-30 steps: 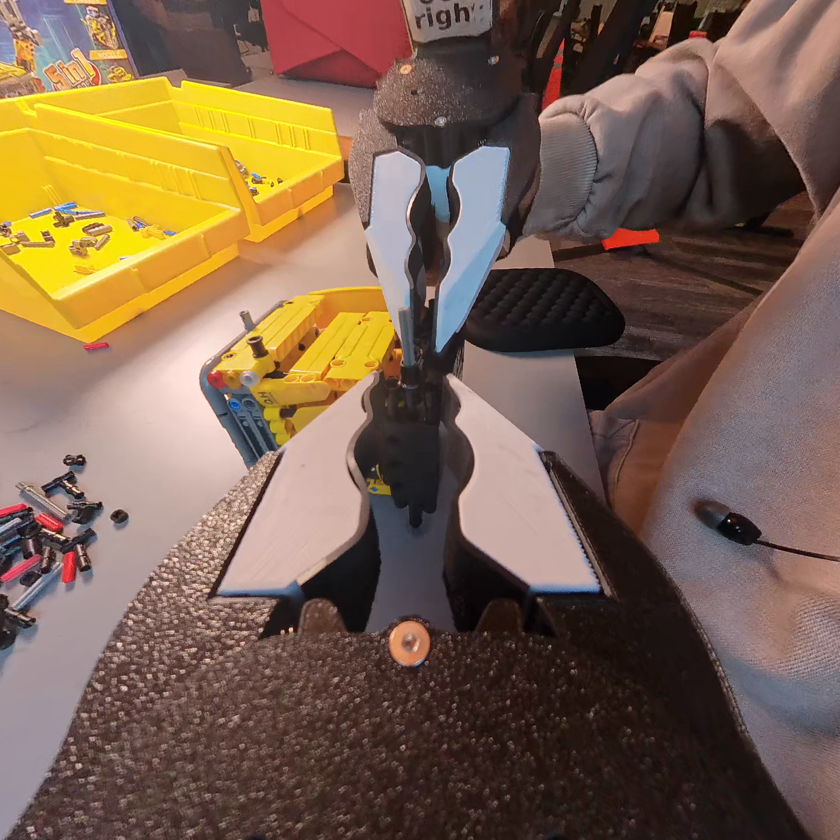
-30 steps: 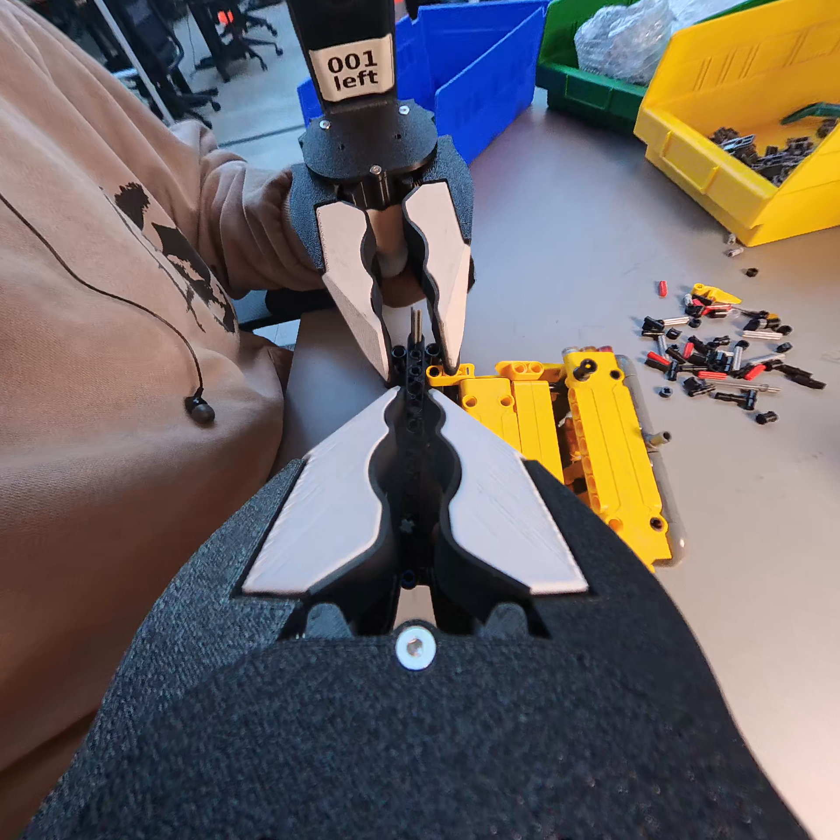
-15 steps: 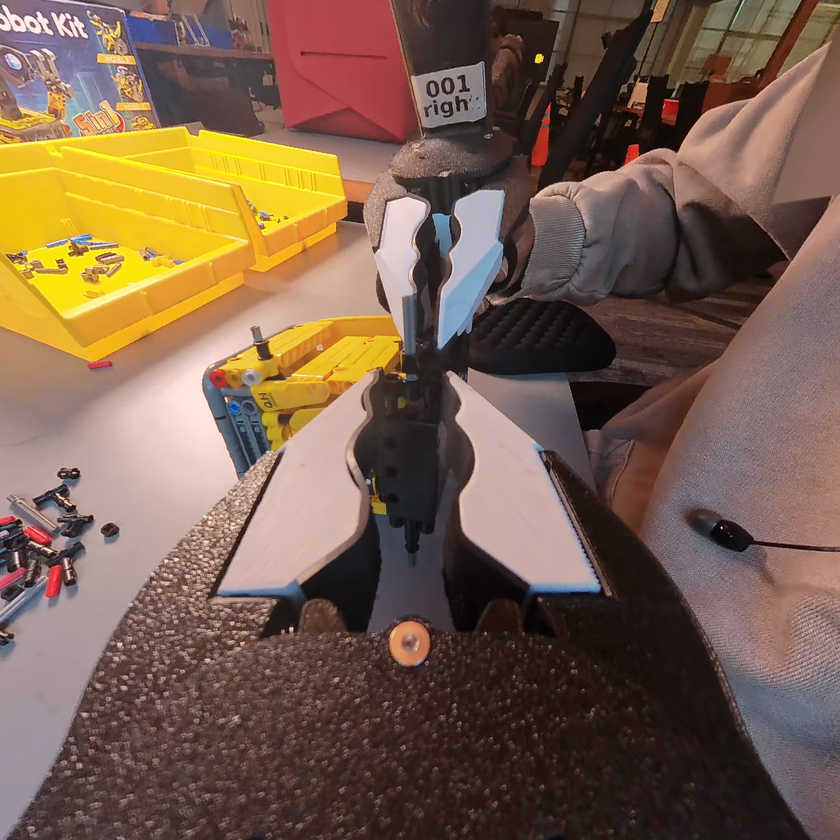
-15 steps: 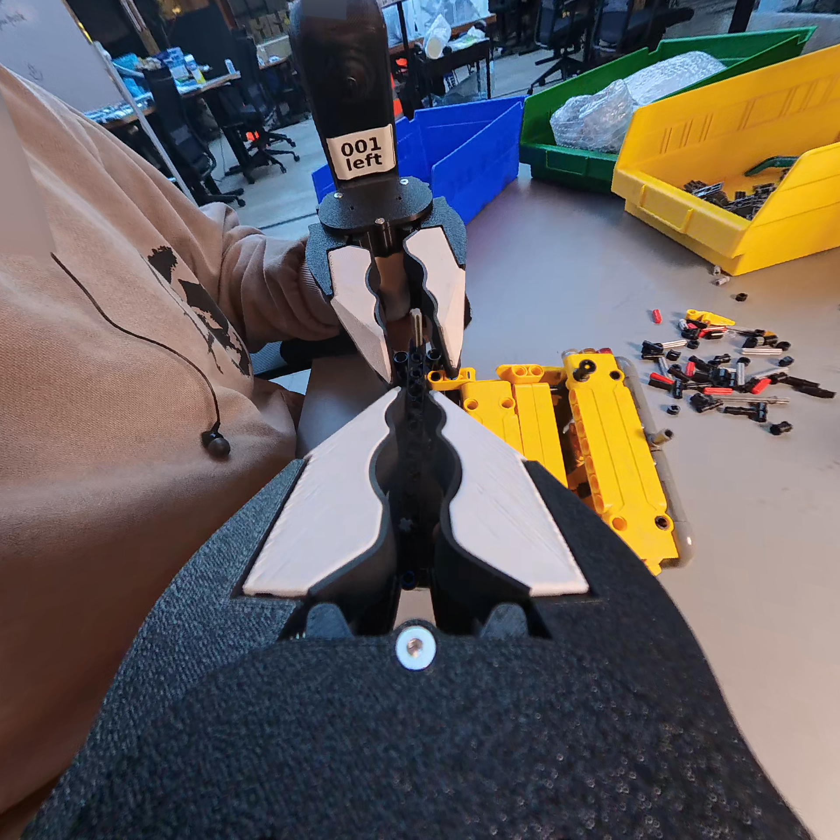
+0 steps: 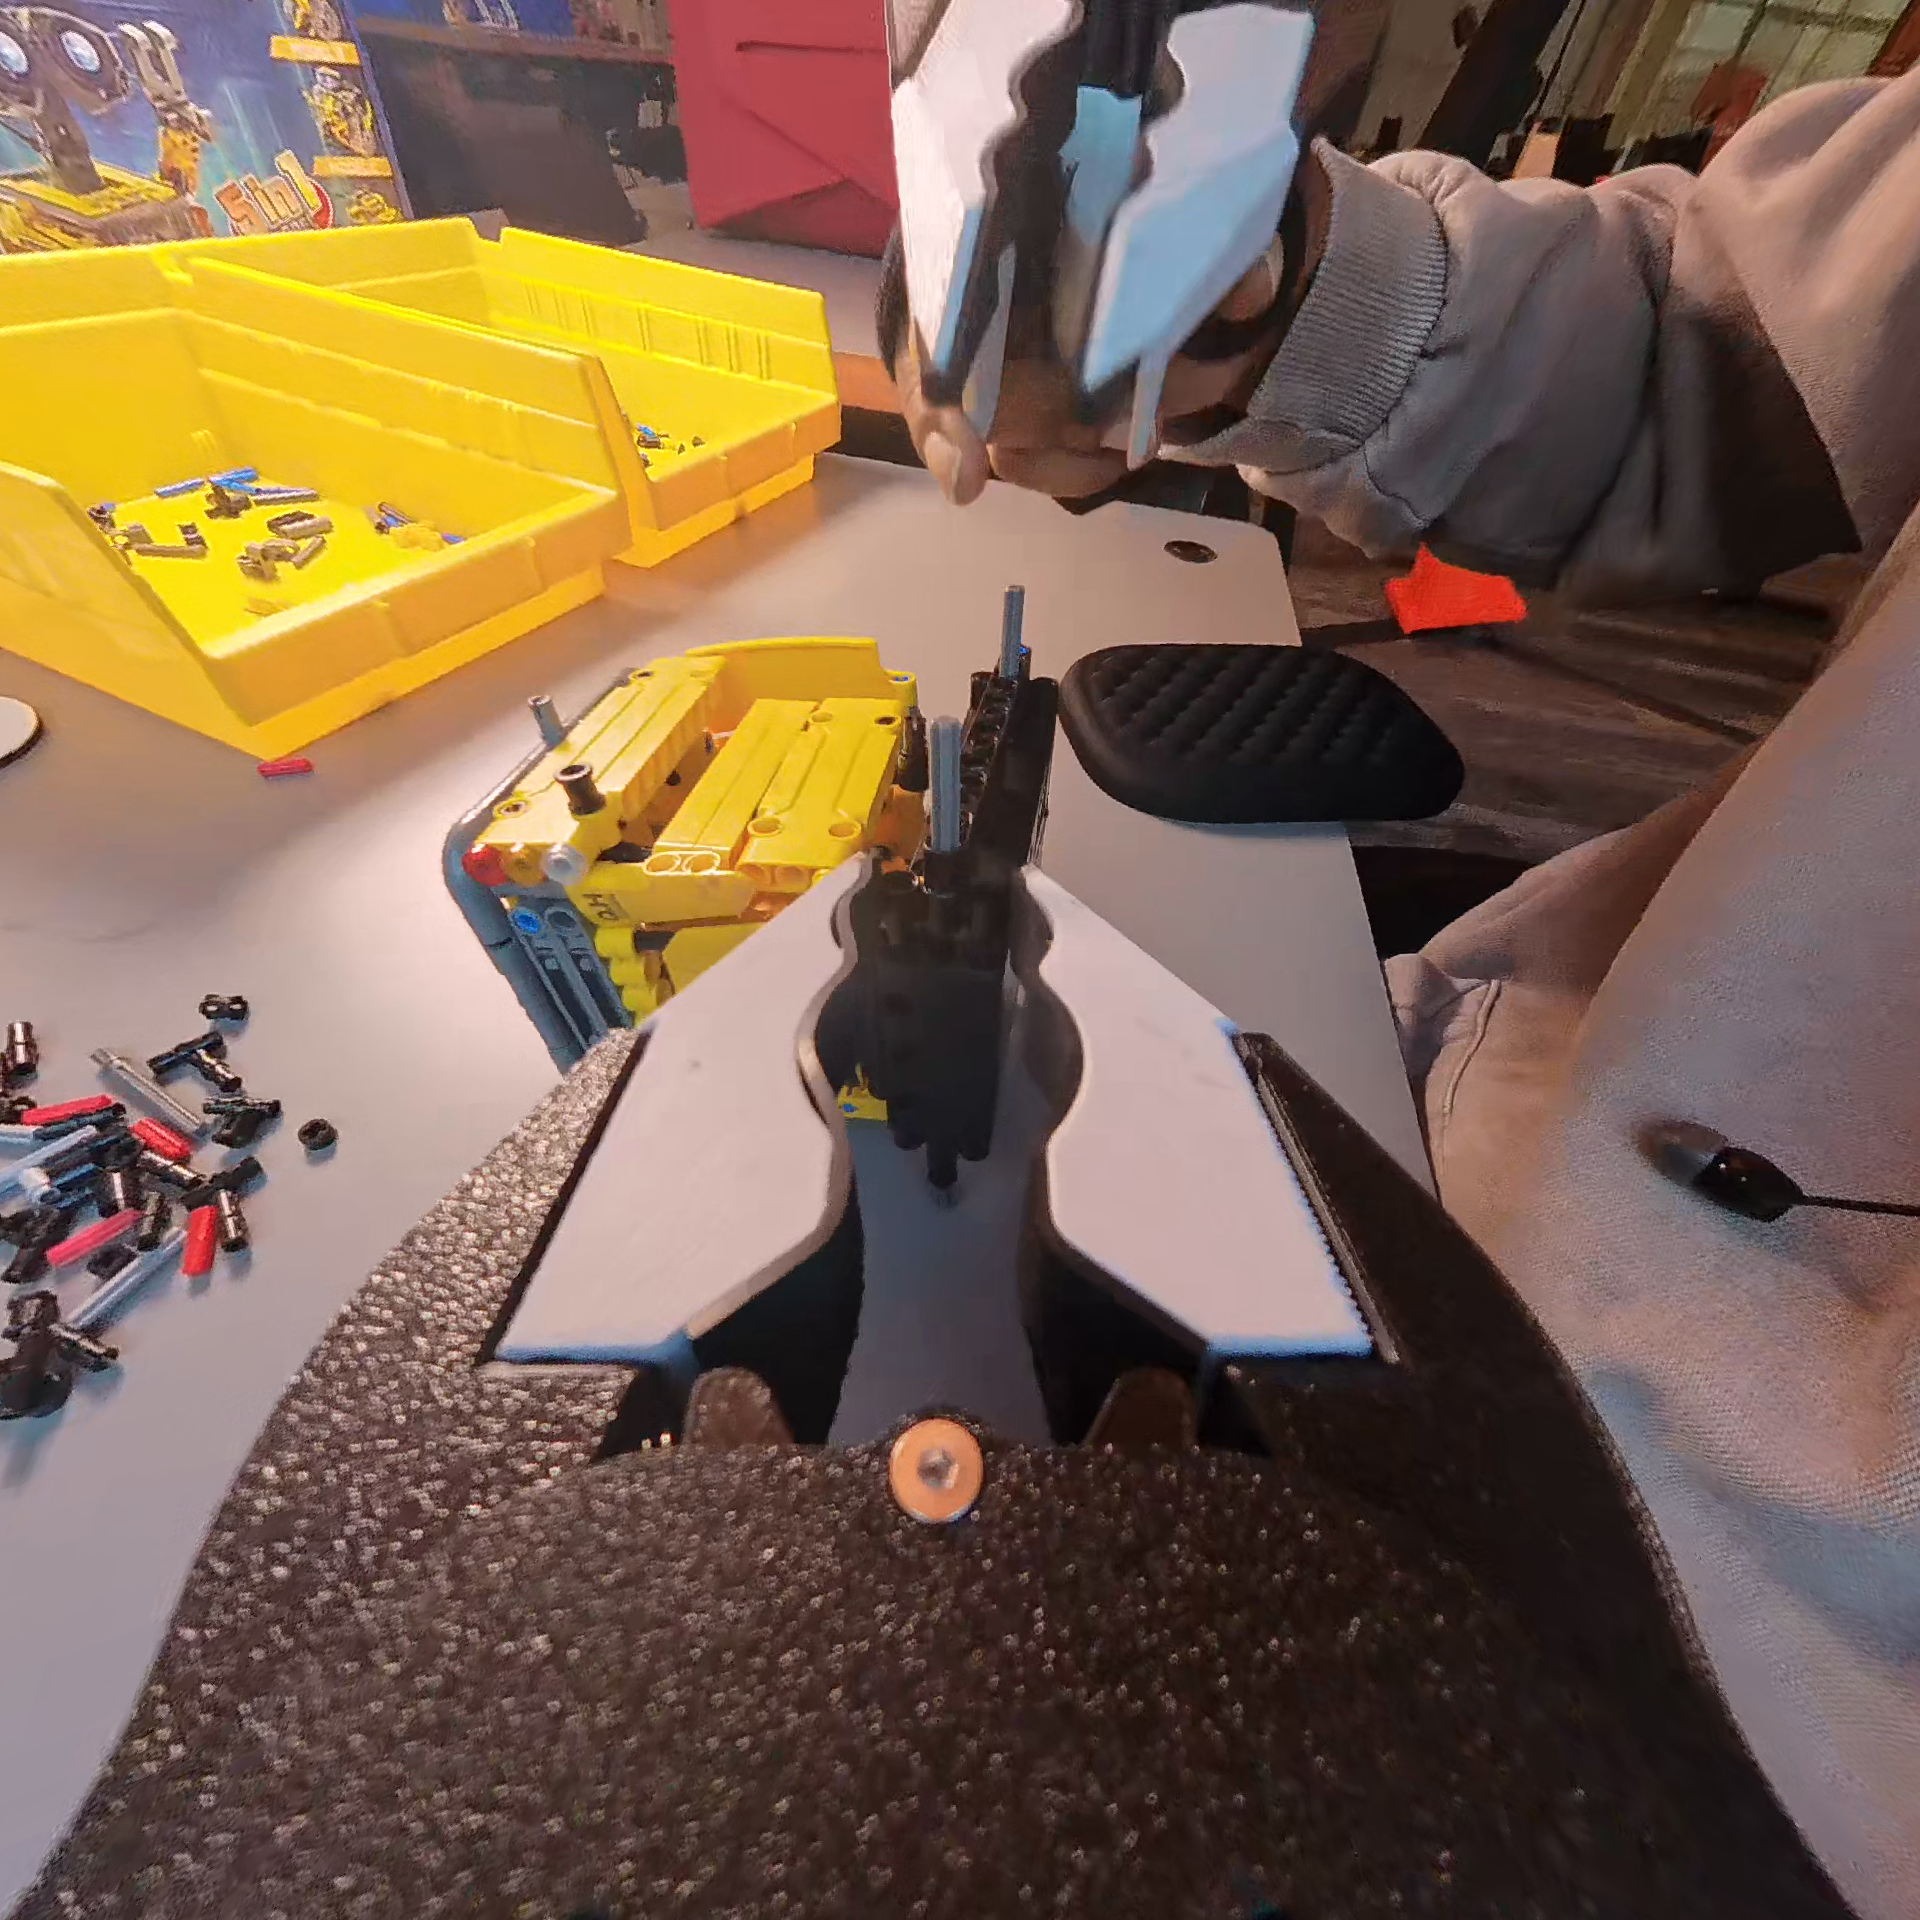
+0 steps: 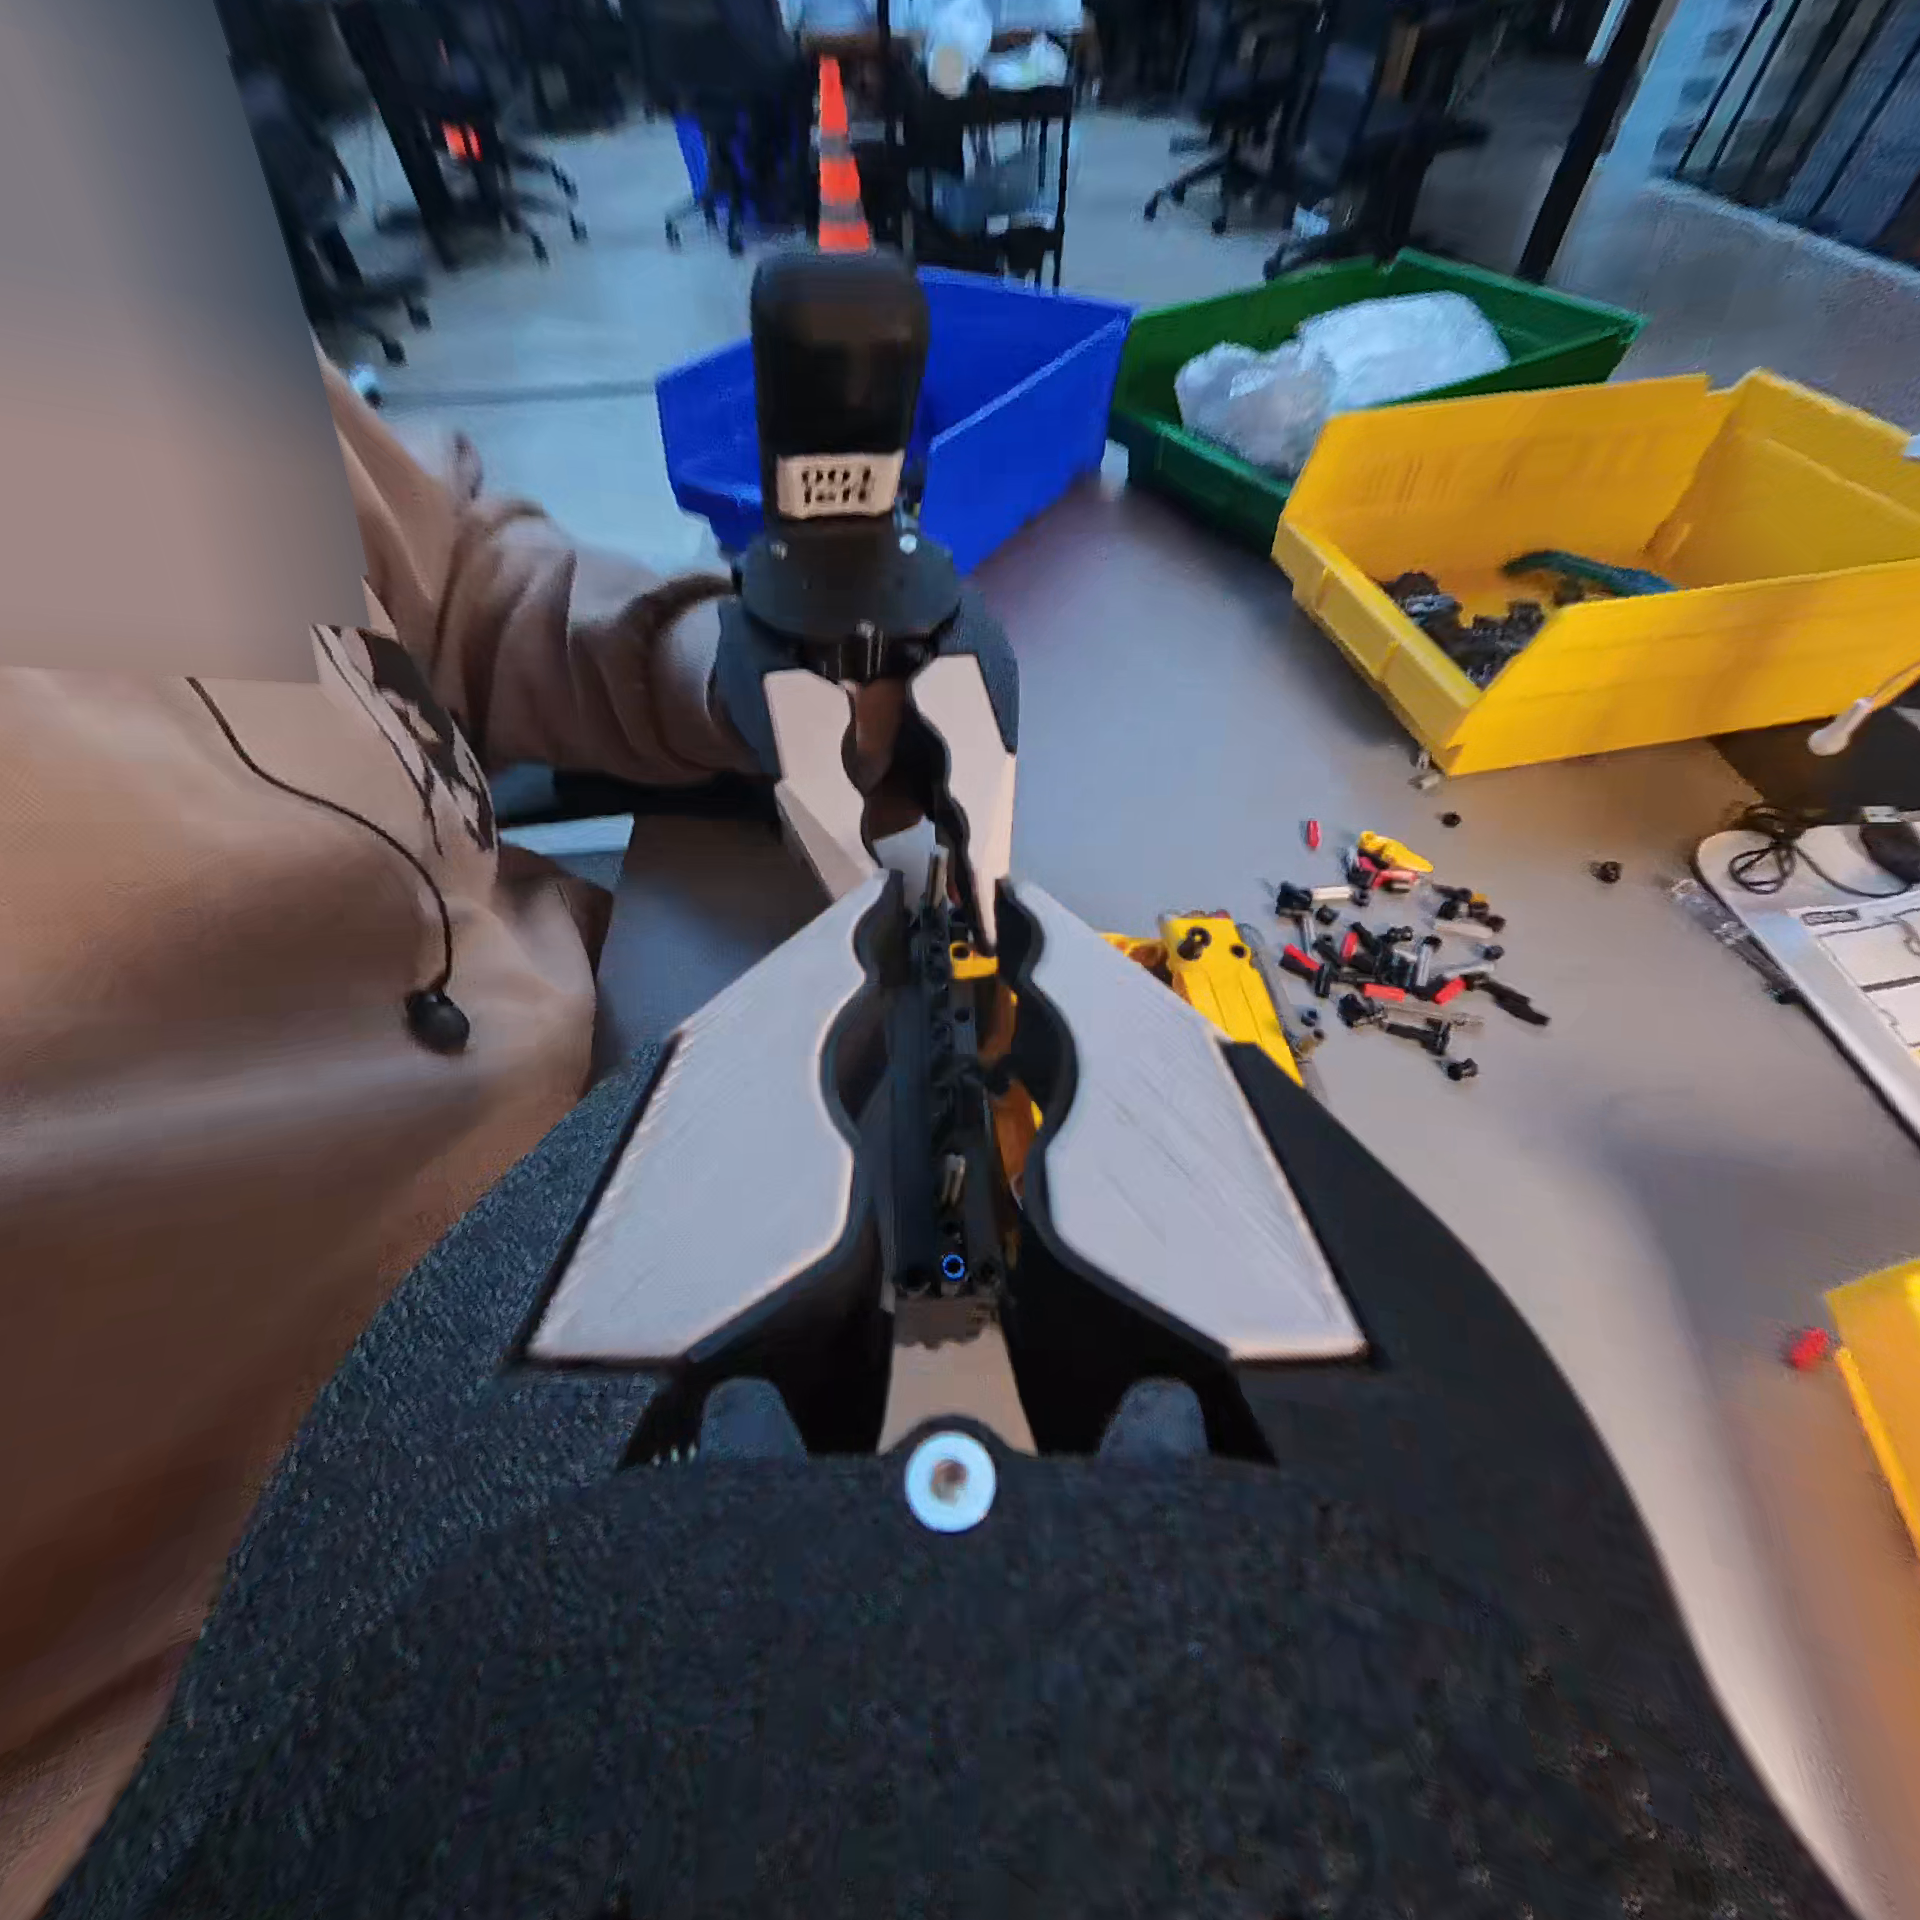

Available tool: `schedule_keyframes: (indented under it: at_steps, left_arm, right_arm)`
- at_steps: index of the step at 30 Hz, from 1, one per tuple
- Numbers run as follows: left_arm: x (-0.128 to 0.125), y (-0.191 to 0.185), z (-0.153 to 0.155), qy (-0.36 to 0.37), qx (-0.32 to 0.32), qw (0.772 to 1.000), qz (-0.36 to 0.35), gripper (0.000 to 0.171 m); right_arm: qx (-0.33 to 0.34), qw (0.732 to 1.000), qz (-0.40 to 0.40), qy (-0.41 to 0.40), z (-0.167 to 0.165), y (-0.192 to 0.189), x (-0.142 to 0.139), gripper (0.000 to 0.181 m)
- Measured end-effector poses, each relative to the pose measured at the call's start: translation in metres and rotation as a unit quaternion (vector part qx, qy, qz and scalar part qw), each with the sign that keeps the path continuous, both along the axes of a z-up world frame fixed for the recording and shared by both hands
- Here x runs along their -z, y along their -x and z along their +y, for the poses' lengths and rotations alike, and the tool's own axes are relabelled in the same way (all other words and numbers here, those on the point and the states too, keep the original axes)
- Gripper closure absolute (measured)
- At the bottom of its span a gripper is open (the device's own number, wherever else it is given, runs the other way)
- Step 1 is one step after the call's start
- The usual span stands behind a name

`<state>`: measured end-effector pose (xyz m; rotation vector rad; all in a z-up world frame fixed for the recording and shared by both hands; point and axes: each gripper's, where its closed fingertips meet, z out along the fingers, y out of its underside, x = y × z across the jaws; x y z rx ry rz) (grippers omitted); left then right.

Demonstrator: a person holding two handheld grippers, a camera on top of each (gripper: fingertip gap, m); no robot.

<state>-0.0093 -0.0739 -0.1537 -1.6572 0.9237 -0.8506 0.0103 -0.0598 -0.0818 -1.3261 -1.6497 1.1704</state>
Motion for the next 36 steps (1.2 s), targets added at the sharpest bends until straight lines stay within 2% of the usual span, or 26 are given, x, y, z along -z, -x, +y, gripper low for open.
schedule_keyframes:
  at_steps: [4, 6, 10, 12, 14, 16, 18, 23, 27, 36]
  left_arm:
    - [-0.002, -0.001, -0.001, 0.003, 0.006, 1.000, -0.012, 0.146]
    - [-0.006, -0.002, -0.003, 0.000, 0.013, 1.000, -0.015, 0.137]
    - [-0.007, -0.007, -0.005, -0.019, 0.024, 0.999, 0.015, 0.129]
    - [-0.007, -0.008, -0.004, -0.013, 0.036, 0.999, 0.026, 0.134]
    - [-0.003, -0.006, -0.001, -0.024, 0.035, 0.997, 0.063, 0.146]
    - [-0.002, -0.005, -0.002, -0.026, 0.044, 0.995, 0.088, 0.147]
    - [-0.001, -0.005, -0.003, -0.027, 0.051, 0.993, 0.102, 0.148]
    - [0.001, -0.009, -0.006, -0.022, 0.049, 0.993, 0.106, 0.148]
    - [0.000, -0.009, -0.004, -0.028, 0.040, 0.995, 0.085, 0.150]
    - [-0.006, -0.007, -0.004, -0.027, 0.031, 0.998, 0.050, 0.151]
  right_arm:
    - [-0.025, 0.992, -0.110, -0.059, -0.006, 0.009, 0.033, 0.157]
    - [-0.035, 0.985, -0.152, -0.070, -0.006, 0.015, 0.044, 0.158]
    - [-0.082, 0.964, -0.231, -0.100, -0.015, 0.024, 0.067, 0.164]
    - [-0.093, 0.954, -0.256, -0.122, -0.014, 0.028, 0.073, 0.175]
    - [-0.106, 0.947, -0.278, -0.118, -0.015, 0.028, 0.073, 0.175]
    - [-0.116, 0.942, -0.291, -0.117, -0.016, 0.028, 0.074, 0.176]
    - [-0.119, 0.942, -0.289, -0.123, -0.017, 0.028, 0.074, 0.177]
    - [-0.107, 0.961, -0.234, -0.097, -0.021, 0.026, 0.071, 0.179]
    - [-0.085, 0.979, -0.182, -0.043, -0.020, 0.028, 0.066, 0.181]
    - [-0.035, 0.996, -0.069, 0.041, -0.019, 0.031, 0.056, 0.180]
